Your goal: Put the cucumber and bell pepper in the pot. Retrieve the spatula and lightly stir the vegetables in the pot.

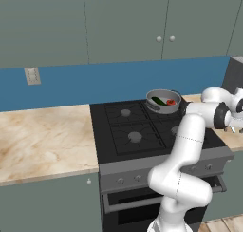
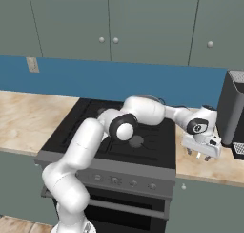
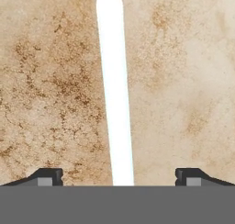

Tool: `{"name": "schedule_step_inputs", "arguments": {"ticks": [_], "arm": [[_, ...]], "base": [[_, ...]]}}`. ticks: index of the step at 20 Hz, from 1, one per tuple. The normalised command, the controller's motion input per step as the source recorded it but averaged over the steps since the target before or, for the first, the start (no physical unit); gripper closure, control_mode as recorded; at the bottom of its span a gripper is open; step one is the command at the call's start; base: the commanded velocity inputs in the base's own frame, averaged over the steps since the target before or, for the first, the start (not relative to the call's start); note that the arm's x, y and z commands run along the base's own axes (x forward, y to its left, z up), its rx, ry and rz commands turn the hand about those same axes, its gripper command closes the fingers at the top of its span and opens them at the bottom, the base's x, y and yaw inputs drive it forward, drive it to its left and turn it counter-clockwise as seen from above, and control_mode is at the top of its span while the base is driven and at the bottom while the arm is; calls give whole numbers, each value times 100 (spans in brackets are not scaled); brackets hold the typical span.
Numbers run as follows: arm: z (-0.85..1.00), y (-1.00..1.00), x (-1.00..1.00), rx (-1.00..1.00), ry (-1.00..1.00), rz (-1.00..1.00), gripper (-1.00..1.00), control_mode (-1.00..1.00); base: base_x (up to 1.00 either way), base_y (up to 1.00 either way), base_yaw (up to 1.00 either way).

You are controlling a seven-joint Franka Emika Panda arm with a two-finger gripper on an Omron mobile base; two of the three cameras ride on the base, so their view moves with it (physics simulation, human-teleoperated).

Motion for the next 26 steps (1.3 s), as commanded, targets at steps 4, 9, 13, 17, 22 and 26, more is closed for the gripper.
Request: {"name": "schedule_step_inputs", "arguments": {"ticks": [4, 9, 13, 17, 22, 26], "arm": [[-12, 0, 0, 0, 0, 0, -100, -100], [-17, 0, 8, 0, 0, 0, -100, -100], [-16, 0, 20, 0, 0, 0, -100, -100], [-15, 0, 15, 0, 0, 0, -100, -100], [-11, 0, 27, 0, 0, 0, -100, -100], [-12, 0, 25, 0, 0, 0, -100, -100]], "base": [[0, 0, 0], [0, 0, 0], [0, 0, 0], [0, 0, 0], [0, 0, 0], [0, 0, 0]]}}
